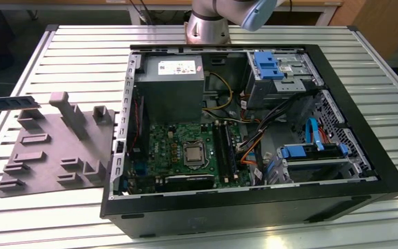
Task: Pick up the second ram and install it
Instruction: 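Pick up the second ram and move it above second insertion slot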
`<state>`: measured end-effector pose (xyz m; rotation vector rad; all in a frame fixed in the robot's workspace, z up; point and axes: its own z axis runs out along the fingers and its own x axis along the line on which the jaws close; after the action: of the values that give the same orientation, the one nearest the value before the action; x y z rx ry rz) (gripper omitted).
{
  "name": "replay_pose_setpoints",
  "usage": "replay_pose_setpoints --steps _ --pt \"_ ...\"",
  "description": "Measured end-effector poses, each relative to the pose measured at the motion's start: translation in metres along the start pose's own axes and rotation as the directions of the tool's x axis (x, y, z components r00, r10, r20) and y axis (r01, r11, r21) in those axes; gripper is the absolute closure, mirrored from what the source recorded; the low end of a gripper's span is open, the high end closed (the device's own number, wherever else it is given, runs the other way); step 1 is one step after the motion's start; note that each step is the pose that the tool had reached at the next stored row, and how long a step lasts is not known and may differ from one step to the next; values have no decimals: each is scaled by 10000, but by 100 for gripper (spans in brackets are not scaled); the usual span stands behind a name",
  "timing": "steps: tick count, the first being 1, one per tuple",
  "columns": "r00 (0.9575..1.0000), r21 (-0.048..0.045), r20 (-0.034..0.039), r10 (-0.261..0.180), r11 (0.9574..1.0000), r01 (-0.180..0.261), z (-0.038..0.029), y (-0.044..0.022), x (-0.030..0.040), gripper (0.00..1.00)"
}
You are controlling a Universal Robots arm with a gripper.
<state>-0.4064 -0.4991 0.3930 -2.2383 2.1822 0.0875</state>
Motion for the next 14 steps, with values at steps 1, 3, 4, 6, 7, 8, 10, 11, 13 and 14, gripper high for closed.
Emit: replay_pose_setpoints --steps 1,3,4,6,7,8,10,11,13,14 --pt "10000 0 0 0 10000 0 0 -4 0 88" --pt "10000 0 0 0 10000 0 0 -13 0 88" --pt "10000 1 1 0 10000 0 0 -17 0 88" --pt "10000 0 0 0 10000 0 -1 -25 1 88" --pt "10000 1 0 0 10000 0 -1 -30 1 88" --pt "10000 1 1 0 10000 0 0 -34 1 88" --pt "10000 0 0 0 10000 0 -1 -41 1 88" --pt "10000 1 1 0 10000 0 -1 -44 1 88" --pt "10000 0 0 0 10000 0 -2 -52 1 88" --pt "10000 1 0 0 10000 0 -1 -56 1 88"
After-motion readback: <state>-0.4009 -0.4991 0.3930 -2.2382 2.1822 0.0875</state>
